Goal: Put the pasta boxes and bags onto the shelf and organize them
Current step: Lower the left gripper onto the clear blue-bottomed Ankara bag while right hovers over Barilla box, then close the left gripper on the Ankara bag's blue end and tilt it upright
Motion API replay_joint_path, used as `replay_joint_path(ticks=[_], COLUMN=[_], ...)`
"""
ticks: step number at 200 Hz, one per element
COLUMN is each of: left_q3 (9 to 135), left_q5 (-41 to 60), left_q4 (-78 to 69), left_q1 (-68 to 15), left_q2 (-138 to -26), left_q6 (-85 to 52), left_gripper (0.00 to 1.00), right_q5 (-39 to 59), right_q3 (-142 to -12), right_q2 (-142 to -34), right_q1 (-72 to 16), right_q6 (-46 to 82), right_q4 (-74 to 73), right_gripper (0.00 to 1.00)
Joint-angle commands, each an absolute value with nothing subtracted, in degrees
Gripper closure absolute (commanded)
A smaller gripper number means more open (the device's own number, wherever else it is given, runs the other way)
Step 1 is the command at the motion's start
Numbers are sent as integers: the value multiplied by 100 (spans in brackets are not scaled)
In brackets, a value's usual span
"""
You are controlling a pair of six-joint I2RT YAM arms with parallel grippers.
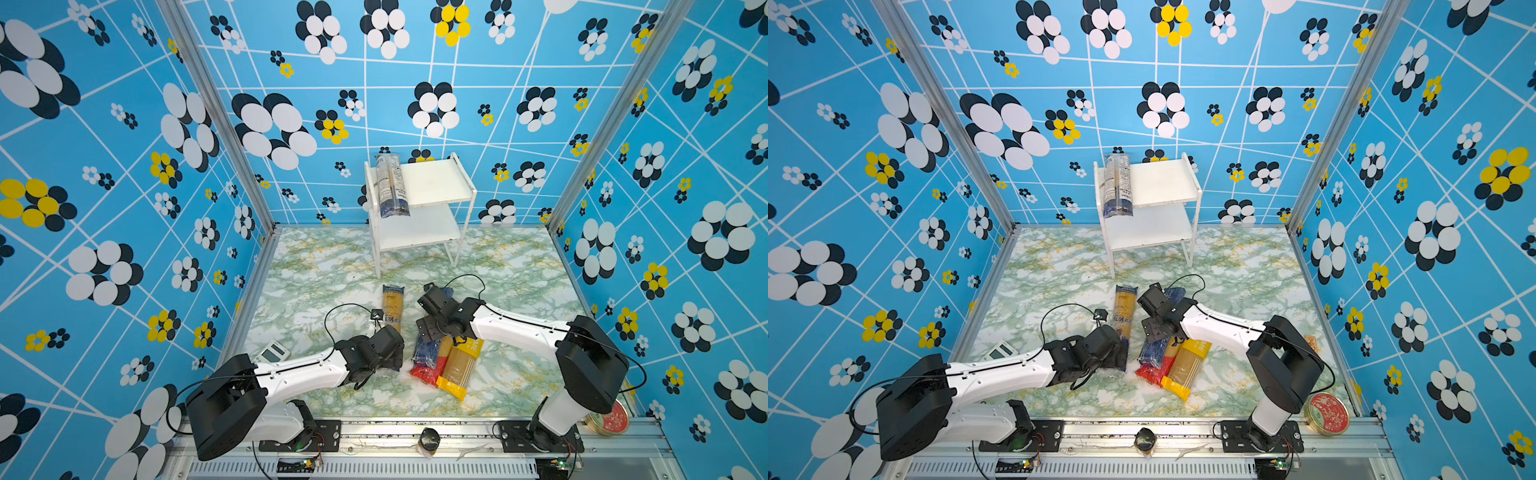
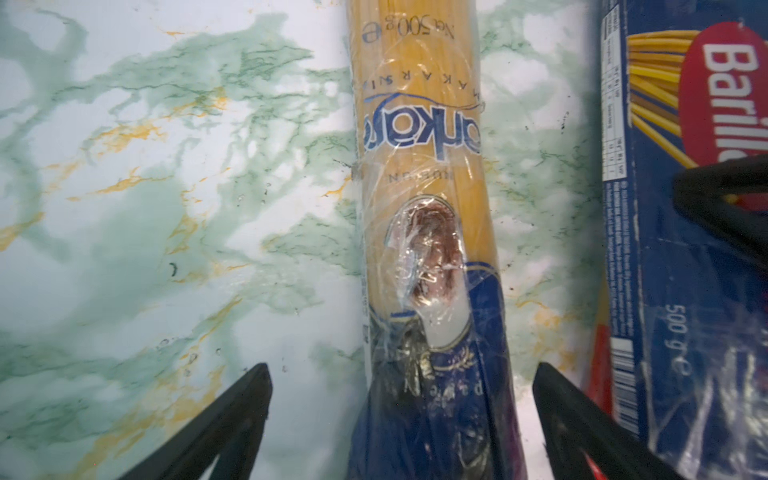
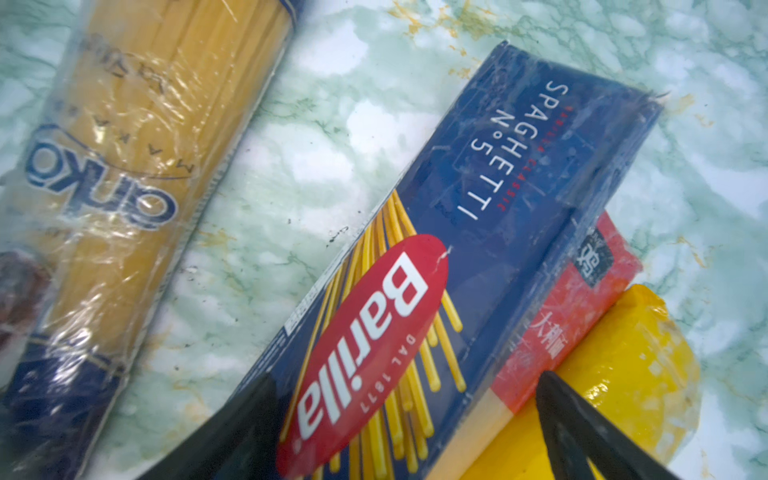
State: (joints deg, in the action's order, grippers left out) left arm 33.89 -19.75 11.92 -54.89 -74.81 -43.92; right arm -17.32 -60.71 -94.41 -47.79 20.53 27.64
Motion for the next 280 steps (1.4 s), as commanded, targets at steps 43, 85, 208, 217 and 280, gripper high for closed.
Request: replay_joint_path(ticks=[43, 85, 208, 217, 280], left_q3=[3411, 3618, 3834, 3816, 3704], left_q5=[-2198, -2491, -2734, -2726, -2749], left_q4=[880, 1064, 1657, 1639, 1626], left_q1=[-5636, -5868, -6235, -6235, -6199], left_q2=[-7770, -8202, -8822, -8840, -8812], left_q6=[-4351, -4407, -4942, -4939, -5062], left_gripper=[1, 1, 37, 40, 65], right_q5=[-1424, -1336, -1339, -1344, -1367], right_q3=[-6086, -6235, -6330, -6328, -6345], right_q2=[-9069, -8946, -8798, -8789, -8780], right_q1=[-4692, -4680, -4641, -4641, -4636], right_q6=[1812, 1761, 1696, 1702, 1683], right_q4=[2977, 3005, 3026, 3039, 3048], right_gripper=[1, 1, 1, 1, 1])
